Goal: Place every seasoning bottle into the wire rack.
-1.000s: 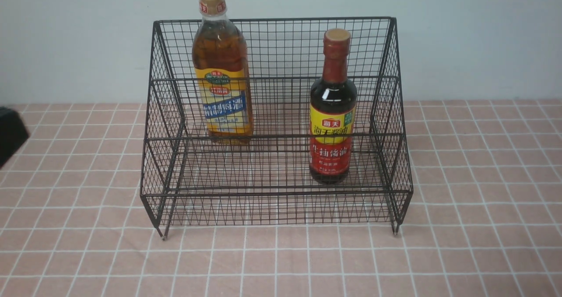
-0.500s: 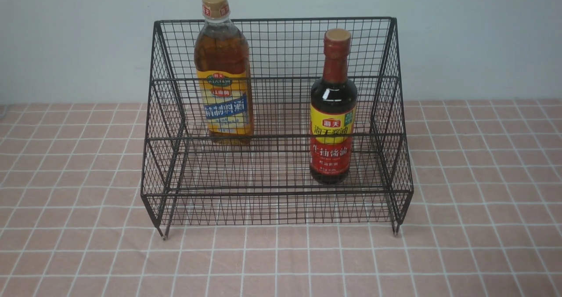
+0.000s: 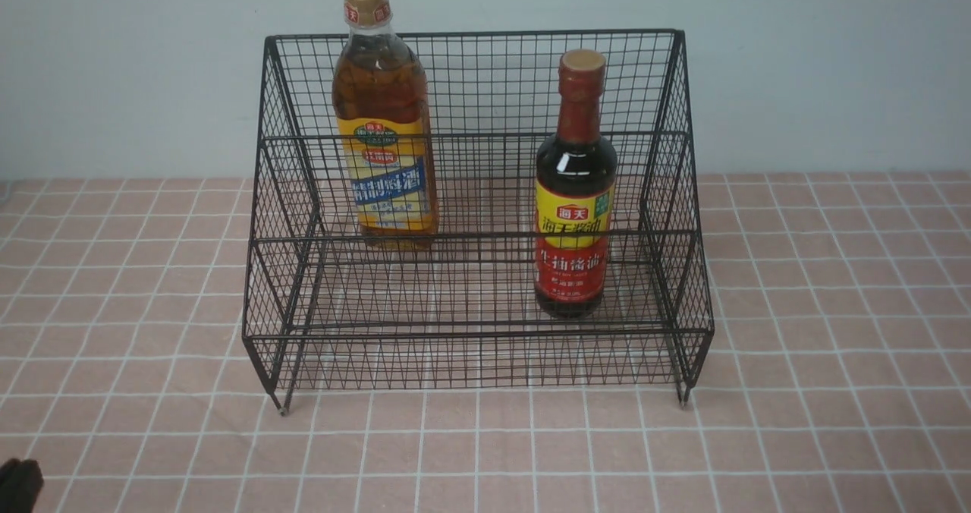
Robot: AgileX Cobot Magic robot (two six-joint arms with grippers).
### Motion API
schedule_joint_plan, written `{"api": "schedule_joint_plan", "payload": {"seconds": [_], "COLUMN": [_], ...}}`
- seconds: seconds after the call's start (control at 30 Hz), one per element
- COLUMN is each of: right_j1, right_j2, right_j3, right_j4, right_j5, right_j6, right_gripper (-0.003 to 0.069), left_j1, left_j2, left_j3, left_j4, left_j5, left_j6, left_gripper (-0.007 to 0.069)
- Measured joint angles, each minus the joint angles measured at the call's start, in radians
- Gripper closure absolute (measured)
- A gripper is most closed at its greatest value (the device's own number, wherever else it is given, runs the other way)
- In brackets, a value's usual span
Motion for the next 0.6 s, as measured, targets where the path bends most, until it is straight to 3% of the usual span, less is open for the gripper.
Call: {"api": "schedule_joint_plan", "payload": {"seconds": [0.6], "right_j1": [0.000], "right_j2": [0.000], "right_j3": [0.000], "right_j4": [0.000], "right_j5": [0.000], "right_j6": [0.000], "right_gripper": [0.0673], "left_j1": [0.003], "left_j2": [-0.005], "left_j3": [0.034], "left_j4": [0.003], "left_j5": [0.089], "left_j6": [0.001], "left_gripper": [0.0631]}}
